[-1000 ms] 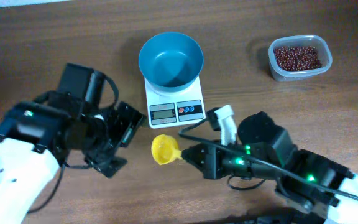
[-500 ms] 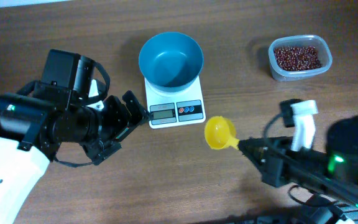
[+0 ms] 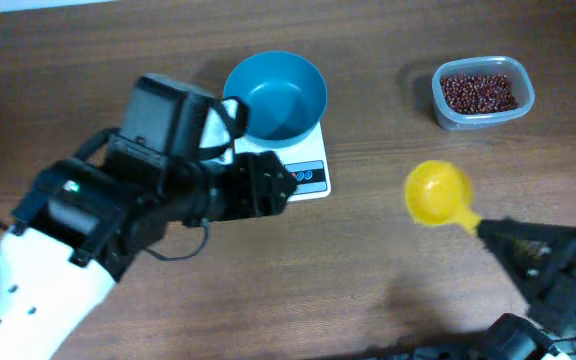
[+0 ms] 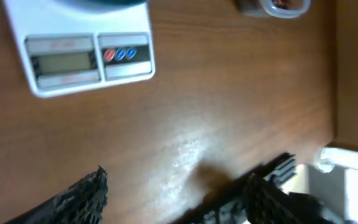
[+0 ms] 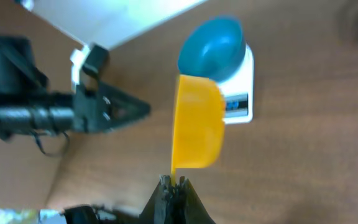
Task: Scoop item into bowl and weigh 50g on scale
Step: 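Release the scoop from the left gripper, keep it in right, then move the left gripper over the scale's buttons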
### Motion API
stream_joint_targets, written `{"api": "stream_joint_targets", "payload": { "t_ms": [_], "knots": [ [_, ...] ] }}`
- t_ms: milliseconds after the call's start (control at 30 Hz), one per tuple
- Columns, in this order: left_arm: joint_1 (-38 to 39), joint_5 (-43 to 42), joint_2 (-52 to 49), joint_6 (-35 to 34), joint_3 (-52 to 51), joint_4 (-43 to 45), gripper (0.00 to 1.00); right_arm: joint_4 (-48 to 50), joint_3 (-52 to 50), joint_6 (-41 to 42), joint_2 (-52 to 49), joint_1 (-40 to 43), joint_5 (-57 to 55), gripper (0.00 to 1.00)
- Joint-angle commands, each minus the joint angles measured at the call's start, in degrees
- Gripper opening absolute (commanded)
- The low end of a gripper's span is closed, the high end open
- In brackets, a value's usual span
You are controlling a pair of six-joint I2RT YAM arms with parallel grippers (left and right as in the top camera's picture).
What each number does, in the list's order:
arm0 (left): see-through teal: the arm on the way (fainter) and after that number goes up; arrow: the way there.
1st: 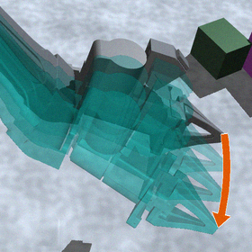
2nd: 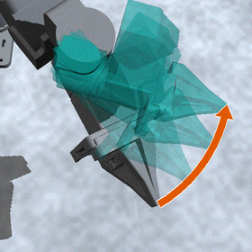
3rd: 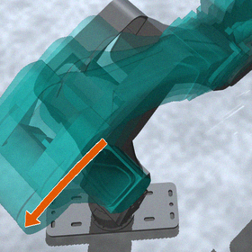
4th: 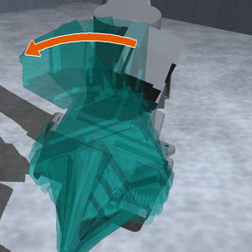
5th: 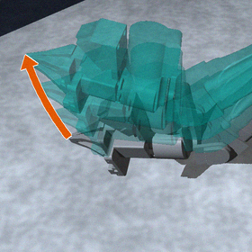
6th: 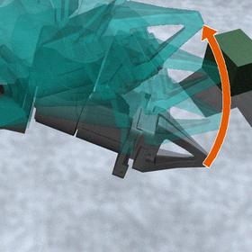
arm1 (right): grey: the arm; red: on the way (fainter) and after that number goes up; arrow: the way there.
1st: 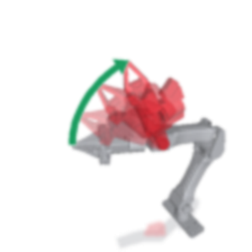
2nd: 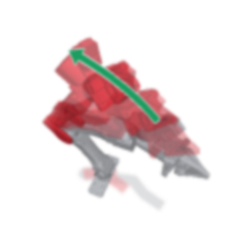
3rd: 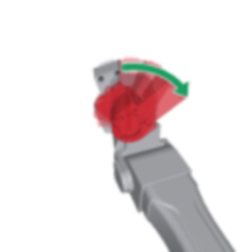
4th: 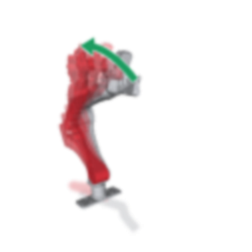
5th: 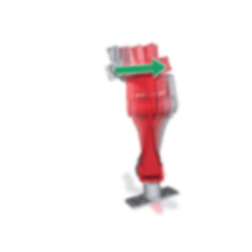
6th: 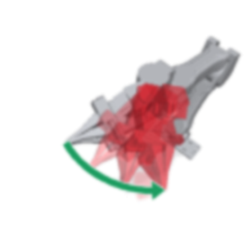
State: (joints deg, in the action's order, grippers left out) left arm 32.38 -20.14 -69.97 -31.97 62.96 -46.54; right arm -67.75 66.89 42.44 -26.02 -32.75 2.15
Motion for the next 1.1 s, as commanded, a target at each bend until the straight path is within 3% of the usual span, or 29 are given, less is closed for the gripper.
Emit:
{"api": "stream_joint_targets", "payload": {
  "t_ms": [0,200,267,333,467,600,733,800,967,1067],
  "knots": [
    [4.8,10.9,0.0,3.4,1.1,2.4,0.78,-0.8,3.1,-0.5,0.2,0.2,-3.3,0.04],
    [8.8,17.0,-0.4,3.4,0.9,2.8,0.82,-2.5,3.6,-0.5,0.2,0.2,-2.9,0.04],
    [9.6,17.0,-1.3,3.3,0.9,2.8,0.92,-2.3,3.6,-1.9,0.2,0.2,-2.9,0.04],
    [10.4,17.0,-2.5,2.8,0.9,2.8,0.94,-2.3,3.6,-2.0,0.2,0.2,-2.9,0.04],
    [12.3,17.0,-6.4,-0.2,0.9,2.8,0.86,-2.3,3.6,-2.0,0.2,0.2,-2.9,0.04],
    [13.6,17.0,-11.8,-0.2,0.9,2.9,0.6,-2.3,3.6,-2.0,0.2,0.2,-2.9,0.04],
    [13.9,17.5,-16.5,-0.1,0.9,3.8,0.22,-2.3,3.6,-2.0,0.2,0.2,-2.8,0.04],
    [13.9,19.1,-18.3,-0.1,0.9,4.3,0.11,-2.3,3.6,-2.0,0.2,0.2,-2.8,0.04],
    [13.9,21.0,-21.3,-0.1,0.9,7.0,0.0,-2.3,3.6,-2.0,0.2,0.2,-2.8,0.04],
    [13.9,21.9,-22.1,-0.1,0.9,8.5,0.0,-2.3,3.6,-2.0,0.2,0.2,-2.9,0.04]
  ]
}}
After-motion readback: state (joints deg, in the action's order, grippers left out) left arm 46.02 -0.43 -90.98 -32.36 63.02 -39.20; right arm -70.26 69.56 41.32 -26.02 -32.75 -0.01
